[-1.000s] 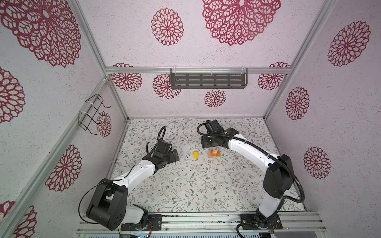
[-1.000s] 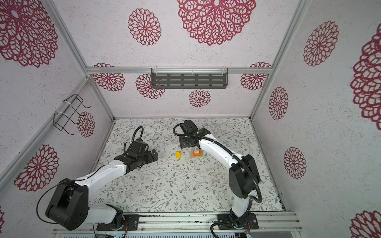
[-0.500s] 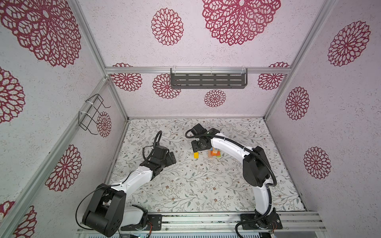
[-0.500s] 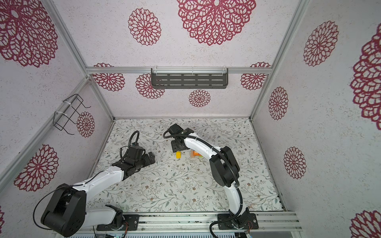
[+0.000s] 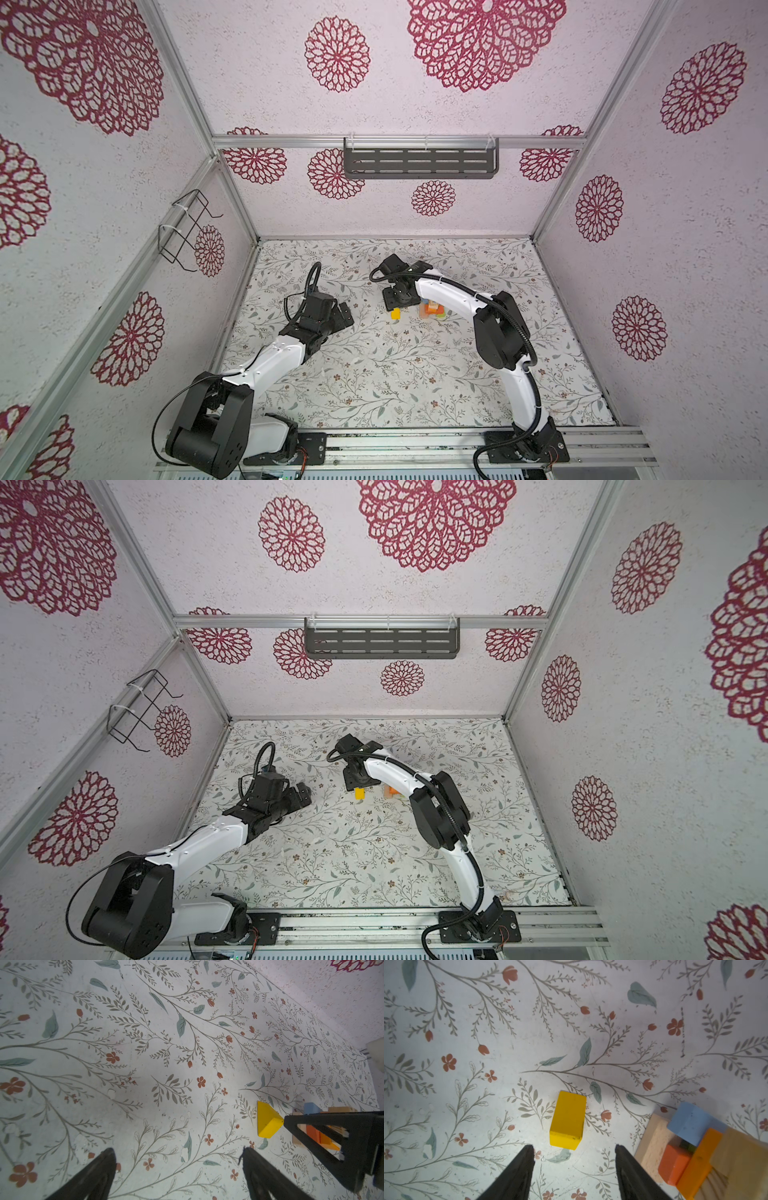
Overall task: Build the wood block tower
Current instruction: 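Lower the right gripper and grasp the yellow rectangular block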
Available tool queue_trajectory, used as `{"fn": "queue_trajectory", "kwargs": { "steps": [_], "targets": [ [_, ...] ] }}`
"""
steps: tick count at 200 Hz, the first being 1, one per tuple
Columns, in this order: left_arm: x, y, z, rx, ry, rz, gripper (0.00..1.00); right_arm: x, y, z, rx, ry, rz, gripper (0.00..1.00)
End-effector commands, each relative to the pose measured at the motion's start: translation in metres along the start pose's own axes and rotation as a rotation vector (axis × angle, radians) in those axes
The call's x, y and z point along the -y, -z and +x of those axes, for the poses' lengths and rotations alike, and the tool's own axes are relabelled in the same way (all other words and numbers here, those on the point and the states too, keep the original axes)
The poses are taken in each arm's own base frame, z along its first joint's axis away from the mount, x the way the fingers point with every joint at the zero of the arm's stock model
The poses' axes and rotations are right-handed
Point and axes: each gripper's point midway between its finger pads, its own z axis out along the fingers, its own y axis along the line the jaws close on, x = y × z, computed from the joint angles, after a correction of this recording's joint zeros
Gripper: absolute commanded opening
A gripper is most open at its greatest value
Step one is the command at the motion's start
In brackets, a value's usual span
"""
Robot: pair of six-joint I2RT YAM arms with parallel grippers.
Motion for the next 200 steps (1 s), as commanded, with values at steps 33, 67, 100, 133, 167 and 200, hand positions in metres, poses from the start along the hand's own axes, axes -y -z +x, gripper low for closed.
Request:
{"fn": "queue_trajectory", "kwargs": {
  "steps": [33, 67, 100, 133, 167, 200],
  "targets": [
    [-0.003, 0.003, -0.007, 0.027, 0.034, 0.01, 0.97, -0.008, -0.004, -0.001, -0.014, -0.006, -0.012, 0.6],
    [-0.004, 0.004, -0.008, 0.034, 0.039, 0.012, 0.97, -0.01, -0.011, 0.001, -0.032, -0.004, -0.014, 0.58],
    [-0.006, 0.005, -0.007, 0.03, 0.046, 0.011, 0.97, -0.013, -0.014, 0.004, -0.045, 0.002, -0.022, 0.47],
    [-0.007, 0.007, -0.008, 0.039, 0.052, 0.012, 0.97, -0.014, -0.011, 0.004, -0.042, 0.001, -0.025, 0.39],
    [-0.008, 0.008, -0.008, 0.04, 0.055, 0.011, 0.97, -0.012, -0.008, 0.004, -0.044, 0.001, -0.02, 0.36],
    [-0.008, 0.008, -0.009, 0.04, 0.056, 0.013, 0.97, -0.012, 0.001, 0.0, -0.025, -0.001, -0.023, 0.33]
  ]
}}
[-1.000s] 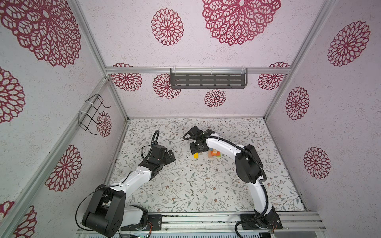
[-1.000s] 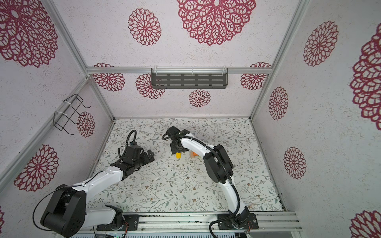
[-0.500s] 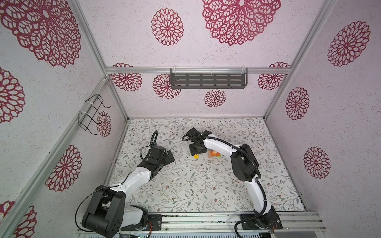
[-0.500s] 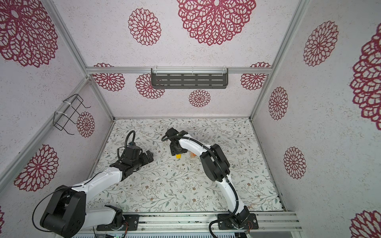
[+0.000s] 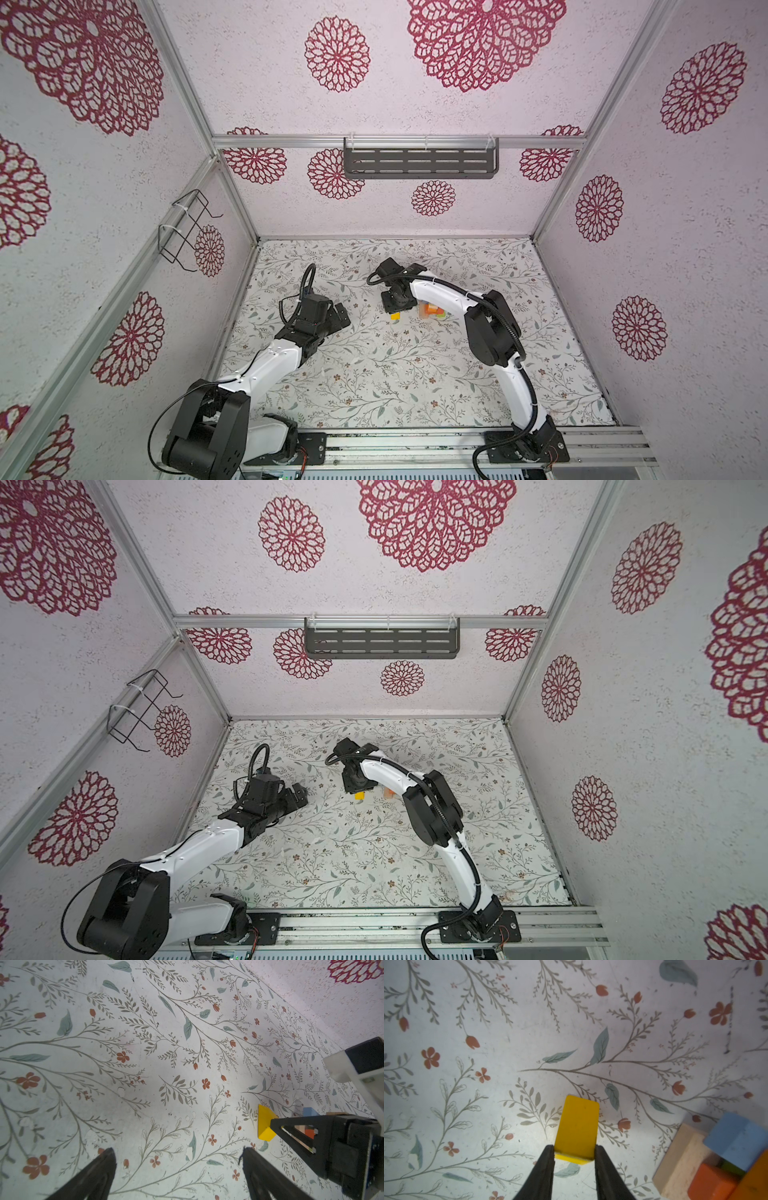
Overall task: Build the wood block tower
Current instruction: 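Lower the right gripper and grasp the yellow rectangular block, then lift the yellow block with the right gripper and carry it over the stack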
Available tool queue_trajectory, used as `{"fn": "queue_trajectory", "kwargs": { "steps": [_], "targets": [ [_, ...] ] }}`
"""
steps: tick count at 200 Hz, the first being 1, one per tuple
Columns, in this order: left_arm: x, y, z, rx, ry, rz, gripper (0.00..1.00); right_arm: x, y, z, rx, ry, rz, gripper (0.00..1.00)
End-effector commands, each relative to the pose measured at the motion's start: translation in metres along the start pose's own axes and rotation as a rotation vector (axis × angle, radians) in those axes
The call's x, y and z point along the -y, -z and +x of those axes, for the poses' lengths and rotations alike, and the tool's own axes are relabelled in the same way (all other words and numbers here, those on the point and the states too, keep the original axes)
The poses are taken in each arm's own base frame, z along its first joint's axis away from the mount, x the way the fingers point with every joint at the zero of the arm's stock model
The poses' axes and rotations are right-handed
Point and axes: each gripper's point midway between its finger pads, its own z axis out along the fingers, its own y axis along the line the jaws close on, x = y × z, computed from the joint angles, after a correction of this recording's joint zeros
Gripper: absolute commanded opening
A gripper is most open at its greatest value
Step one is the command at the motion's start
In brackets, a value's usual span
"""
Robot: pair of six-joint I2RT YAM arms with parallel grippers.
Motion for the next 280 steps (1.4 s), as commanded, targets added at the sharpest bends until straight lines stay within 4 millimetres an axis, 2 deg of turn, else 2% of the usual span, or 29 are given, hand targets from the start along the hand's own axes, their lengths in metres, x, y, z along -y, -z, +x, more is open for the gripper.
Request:
{"fn": "queue_trajectory", "kwargs": {
  "steps": [1, 43, 78, 120, 217, 280],
  "targets": [
    [0.0, 0.002, -0.006, 0.025, 0.025, 0.012, 0.97, -0.002, 0.021, -0.008, 0.028, -0.003, -0.002, 0.33],
    [0.0, 0.002, -0.006, 0.024, 0.026, 0.012, 0.97, -0.002, 0.034, -0.013, 0.045, 0.001, 0.0, 0.34],
    [0.0, 0.002, -0.006, 0.023, 0.025, 0.013, 0.97, 0.0, 0.027, -0.009, 0.025, -0.002, 0.011, 0.55],
    [-0.002, 0.001, -0.005, 0.022, 0.024, 0.006, 0.97, -0.002, 0.014, -0.008, 0.012, -0.008, 0.014, 0.58],
    [0.0, -0.002, -0.004, 0.007, 0.026, 0.011, 0.97, -0.005, -0.003, -0.002, -0.03, -0.015, 0.001, 0.5],
    [0.005, -0.001, -0.002, -0.011, 0.016, 0.034, 0.97, 0.0, 0.007, -0.003, -0.022, -0.011, 0.016, 0.31]
  ]
}}
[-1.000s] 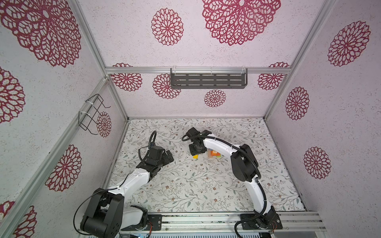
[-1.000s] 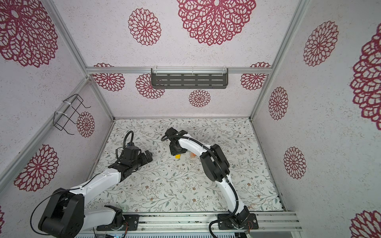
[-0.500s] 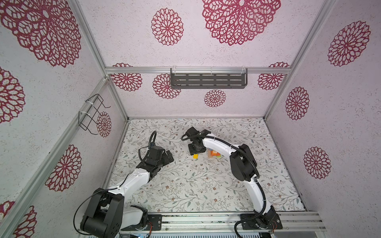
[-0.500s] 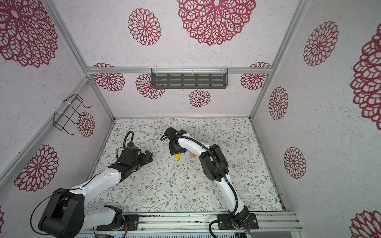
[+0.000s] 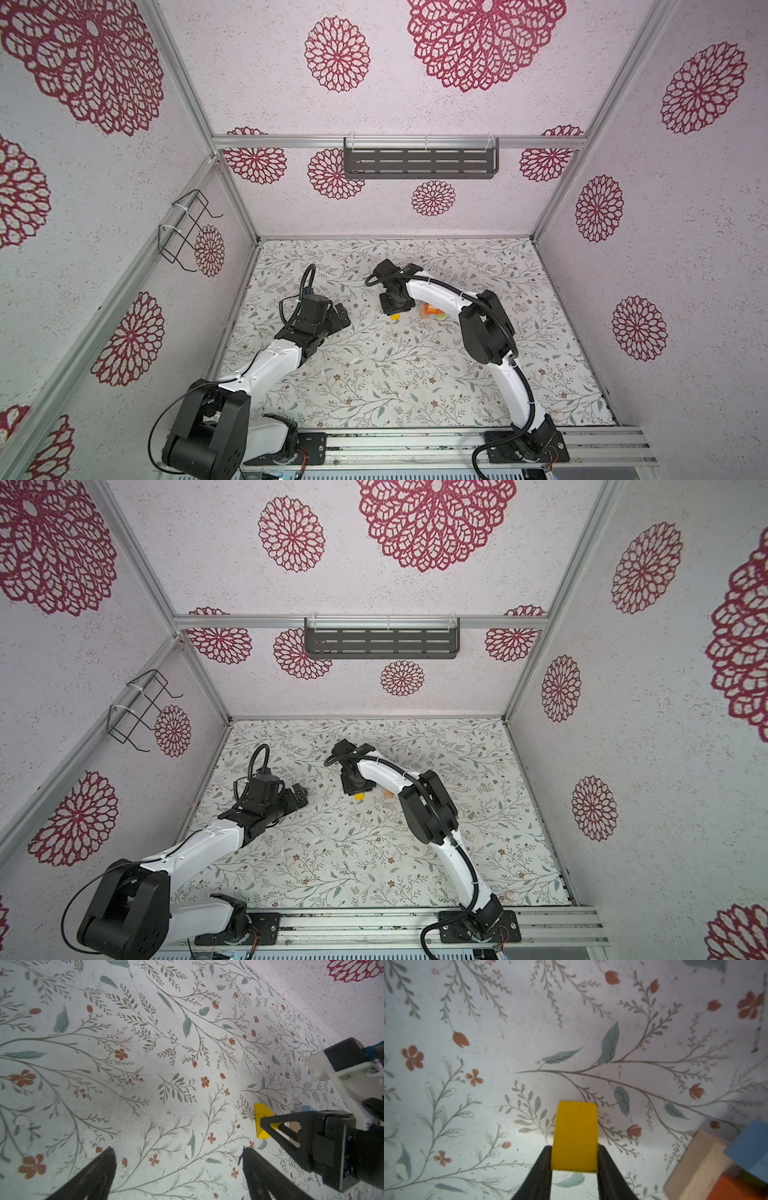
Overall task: Build the wood block tower
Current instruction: 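Lift the yellow block with the right gripper and carry it over the stack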
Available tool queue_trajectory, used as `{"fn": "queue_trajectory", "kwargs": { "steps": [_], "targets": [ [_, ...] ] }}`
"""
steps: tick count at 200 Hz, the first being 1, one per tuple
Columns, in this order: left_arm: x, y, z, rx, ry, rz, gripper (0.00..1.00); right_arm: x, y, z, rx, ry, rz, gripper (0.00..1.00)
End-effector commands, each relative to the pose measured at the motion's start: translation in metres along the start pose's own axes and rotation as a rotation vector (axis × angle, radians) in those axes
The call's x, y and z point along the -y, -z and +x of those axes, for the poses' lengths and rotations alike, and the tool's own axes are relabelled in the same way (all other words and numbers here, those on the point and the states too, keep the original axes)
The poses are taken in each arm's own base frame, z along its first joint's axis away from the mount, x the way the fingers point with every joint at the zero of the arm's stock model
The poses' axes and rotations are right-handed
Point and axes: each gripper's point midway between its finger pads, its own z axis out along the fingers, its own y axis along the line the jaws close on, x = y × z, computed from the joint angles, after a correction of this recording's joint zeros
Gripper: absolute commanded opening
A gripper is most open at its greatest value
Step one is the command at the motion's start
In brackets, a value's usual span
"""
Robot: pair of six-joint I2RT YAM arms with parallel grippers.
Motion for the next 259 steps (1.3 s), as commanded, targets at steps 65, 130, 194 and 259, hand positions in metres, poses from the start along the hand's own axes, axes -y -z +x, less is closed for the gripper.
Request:
{"fn": "queue_trajectory", "kwargs": {
  "steps": [65, 130, 194, 259],
  "targets": [
    [0.013, 0.01, -0.008, 0.008, 0.009, 0.058, 0.97, 0.005, 0.071, -0.022, 0.109, 0.007, -0.009, 0.3],
    [0.037, 0.019, -0.018, 0.026, -0.031, 0.066, 0.97, 0.039, 0.143, -0.02, 0.179, -0.008, 0.042, 0.31],
    [0.074, 0.009, -0.021, 0.015, -0.109, 0.085, 0.97, 0.09, 0.161, -0.005, 0.219, -0.109, 0.059, 0.32],
    [0.087, -0.008, -0.016, -0.013, -0.141, 0.076, 0.97, 0.115, 0.141, 0.006, 0.188, -0.143, 0.058, 0.32]
  ]
}}
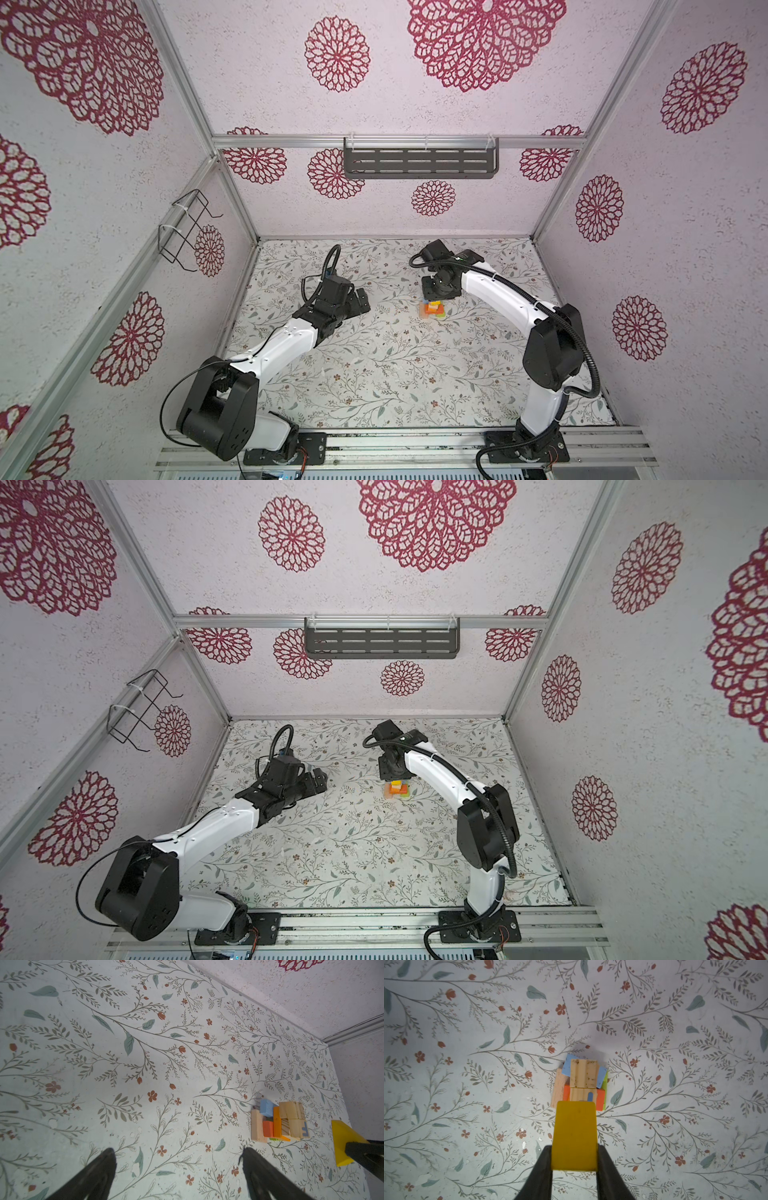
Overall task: Build the wood block tower
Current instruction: 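Lift the yellow block with the right gripper and carry it over the stack, then lower the yellow block onto the top of the stack with the right gripper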
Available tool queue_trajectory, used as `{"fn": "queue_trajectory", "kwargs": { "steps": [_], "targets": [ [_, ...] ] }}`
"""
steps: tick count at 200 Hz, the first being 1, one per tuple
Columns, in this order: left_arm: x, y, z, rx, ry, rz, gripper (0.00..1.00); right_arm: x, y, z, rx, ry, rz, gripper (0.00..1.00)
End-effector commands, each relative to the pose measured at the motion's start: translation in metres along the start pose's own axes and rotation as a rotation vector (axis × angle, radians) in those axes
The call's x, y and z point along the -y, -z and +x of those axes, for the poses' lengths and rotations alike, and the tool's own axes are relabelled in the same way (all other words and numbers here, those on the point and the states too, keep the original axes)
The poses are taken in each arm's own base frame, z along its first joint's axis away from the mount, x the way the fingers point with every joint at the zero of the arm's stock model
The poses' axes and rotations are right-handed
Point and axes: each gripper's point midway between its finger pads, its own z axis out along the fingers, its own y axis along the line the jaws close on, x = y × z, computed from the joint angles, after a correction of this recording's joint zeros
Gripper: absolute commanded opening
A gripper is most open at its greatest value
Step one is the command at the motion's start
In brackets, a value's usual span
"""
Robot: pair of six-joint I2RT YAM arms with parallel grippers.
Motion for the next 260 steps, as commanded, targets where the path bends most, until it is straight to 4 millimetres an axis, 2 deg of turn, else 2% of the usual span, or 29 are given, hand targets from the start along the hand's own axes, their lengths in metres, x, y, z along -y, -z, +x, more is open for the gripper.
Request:
{"fn": "queue_trajectory", "kwargs": {
  "steps": [1, 85, 260],
  "targets": [
    [0.004, -0.004, -0.003, 0.006, -0.017, -0.007, 0.97, 0.002, 0.018, -0.015, 0.069, -0.008, -0.033, 0.32],
    [0.001, -0.012, -0.001, -0.003, -0.047, -0.03, 0.97, 0.006, -0.001, -0.018, 0.043, -0.019, -0.036, 0.33],
    [0.001, -0.018, 0.001, -0.01, -0.063, -0.036, 0.97, 0.009, -0.028, -0.021, 0.005, -0.018, -0.019, 0.35]
  ]
}}
